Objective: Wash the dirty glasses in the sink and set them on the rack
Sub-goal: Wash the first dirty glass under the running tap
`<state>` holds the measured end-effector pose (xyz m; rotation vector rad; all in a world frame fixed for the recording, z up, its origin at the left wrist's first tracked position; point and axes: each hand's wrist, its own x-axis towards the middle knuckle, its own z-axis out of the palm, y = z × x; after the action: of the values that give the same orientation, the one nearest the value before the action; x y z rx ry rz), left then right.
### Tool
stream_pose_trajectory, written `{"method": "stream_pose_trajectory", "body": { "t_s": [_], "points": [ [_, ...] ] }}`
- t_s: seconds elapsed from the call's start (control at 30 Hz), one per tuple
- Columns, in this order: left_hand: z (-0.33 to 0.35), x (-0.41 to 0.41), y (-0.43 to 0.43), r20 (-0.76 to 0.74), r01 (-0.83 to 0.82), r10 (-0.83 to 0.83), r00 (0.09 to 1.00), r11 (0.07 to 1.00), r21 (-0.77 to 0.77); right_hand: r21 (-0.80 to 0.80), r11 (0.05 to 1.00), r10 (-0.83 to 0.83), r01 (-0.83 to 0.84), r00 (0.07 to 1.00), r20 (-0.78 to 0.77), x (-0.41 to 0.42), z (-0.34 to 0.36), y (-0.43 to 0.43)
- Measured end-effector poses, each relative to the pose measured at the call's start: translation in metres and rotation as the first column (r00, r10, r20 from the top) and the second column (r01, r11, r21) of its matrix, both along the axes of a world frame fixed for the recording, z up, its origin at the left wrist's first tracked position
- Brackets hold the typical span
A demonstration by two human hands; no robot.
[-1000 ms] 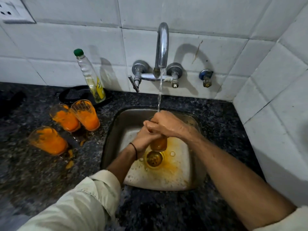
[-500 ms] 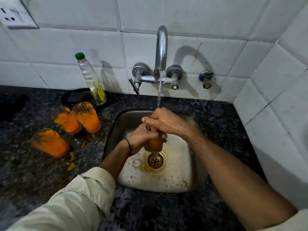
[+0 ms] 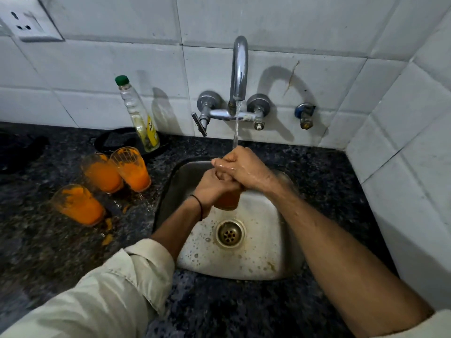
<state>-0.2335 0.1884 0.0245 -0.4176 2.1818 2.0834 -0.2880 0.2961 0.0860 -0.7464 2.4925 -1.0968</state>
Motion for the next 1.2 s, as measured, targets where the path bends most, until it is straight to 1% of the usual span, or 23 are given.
{"method": "stream_pose_trajectory", "body": {
  "t_s": [0.07,0.1,0.17,0.23,0.3,0.37,0.43,0.47,0.5,0.53,0.6,0.67,0.7,0.73,0.77,0.8,0.87,0.93,0.97,1.03,1.1,1.13,1.2],
  "points": [
    [0.001,-0.004,0.014,-0.048,-0.197,0.192,0.980,0.930,-0.310,0.026,0.987,-0.156,0.158,0.986,-0.057,0.005,-0.006,-0.014],
    [-0.001,-0.006,0.018,-0.085,-0.280,0.268,0.960,0.892,-0.354,0.063,0.976,-0.203,0.210,0.974,-0.100,0.010,-0.009,-0.021],
    [-0.002,-0.008,0.017,-0.110,-0.341,0.324,0.940,0.911,-0.232,0.088,0.976,-0.178,0.197,0.967,-0.181,0.020,-0.015,-0.025],
    [-0.007,-0.009,0.001,-0.175,-0.283,0.241,0.955,0.918,-0.277,0.063,0.998,0.005,0.009,0.976,-0.216,0.030,-0.016,-0.015],
    [-0.009,-0.005,-0.019,-0.232,-0.136,0.065,0.970,0.943,-0.304,0.124,0.959,0.283,-0.257,0.911,-0.301,0.023,-0.020,0.009],
    [-0.010,-0.004,-0.033,-0.222,0.040,-0.131,0.966,0.926,-0.375,0.449,0.797,0.577,-0.404,0.729,-0.369,0.007,-0.020,0.030],
    [-0.008,-0.005,-0.031,-0.173,0.171,-0.279,0.945,0.869,-0.465,0.710,0.595,0.753,-0.377,0.571,-0.327,-0.002,-0.017,0.034],
    [-0.009,-0.006,-0.027,-0.157,0.207,-0.318,0.935,0.848,-0.488,0.764,0.541,0.782,-0.352,0.544,-0.303,-0.001,-0.015,0.031],
    [-0.011,-0.007,-0.023,-0.150,0.214,-0.325,0.934,0.843,-0.493,0.773,0.544,0.767,-0.327,0.568,-0.299,0.000,-0.013,0.026],
    [-0.010,-0.009,-0.020,-0.150,0.214,-0.323,0.934,0.846,-0.488,0.753,0.581,0.716,-0.310,0.634,-0.291,0.001,-0.012,0.022],
    [-0.011,-0.009,-0.019,-0.193,0.166,-0.291,0.937,0.858,-0.485,0.648,0.717,0.526,-0.258,0.810,-0.260,0.007,-0.016,0.015],
    [-0.011,-0.010,-0.020,-0.250,0.073,-0.231,0.940,0.855,-0.513,0.390,0.907,0.236,-0.159,0.959,-0.157,0.017,-0.031,0.006],
    [-0.013,-0.011,-0.021,-0.261,0.036,-0.201,0.944,0.850,-0.525,0.230,0.972,0.075,-0.046,0.990,-0.118,0.027,-0.037,0.001],
    [-0.015,-0.011,-0.021,-0.259,0.014,-0.178,0.949,0.847,-0.531,0.090,0.994,-0.057,0.069,0.990,-0.128,0.034,-0.045,-0.003],
    [-0.017,-0.011,-0.021,-0.249,0.008,-0.163,0.955,0.851,-0.526,0.008,0.994,-0.109,0.112,0.975,-0.194,0.040,-0.053,-0.002],
    [-0.017,-0.010,-0.022,-0.236,0.019,-0.158,0.959,0.865,-0.501,-0.016,0.997,-0.076,0.074,0.953,-0.295,0.041,-0.059,0.002],
    [-0.018,-0.008,-0.024,-0.207,0.066,-0.173,0.963,0.895,-0.441,0.146,0.981,0.186,-0.129,0.840,-0.510,0.028,-0.069,0.019],
    [-0.017,-0.006,-0.025,-0.165,0.104,-0.198,0.966,0.885,-0.453,0.439,0.857,0.482,-0.271,0.721,-0.497,0.008,-0.058,0.035],
    [-0.017,-0.005,-0.022,-0.160,0.114,-0.210,0.965,0.879,-0.463,0.536,0.795,0.545,-0.285,0.724,-0.423,0.003,-0.048,0.037],
    [-0.017,-0.005,-0.014,-0.167,0.083,-0.171,0.971,0.895,-0.438,0.593,0.762,0.508,-0.262,0.809,-0.296,0.001,-0.034,0.028],
    [-0.016,-0.007,-0.010,-0.163,0.036,-0.119,0.979,0.896,-0.442,0.556,0.800,0.364,-0.224,0.919,-0.153,0.005,-0.030,0.011],
    [-0.016,-0.008,-0.012,-0.141,0.041,-0.121,0.983,0.880,-0.473,0.487,0.845,0.276,-0.221,0.960,-0.045,0.006,-0.030,0.005],
    [-0.017,-0.010,-0.020,-0.060,0.083,-0.135,0.989,0.844,-0.529,0.230,0.961,0.110,-0.156,0.973,0.204,0.009,-0.035,-0.001]
  ]
}}
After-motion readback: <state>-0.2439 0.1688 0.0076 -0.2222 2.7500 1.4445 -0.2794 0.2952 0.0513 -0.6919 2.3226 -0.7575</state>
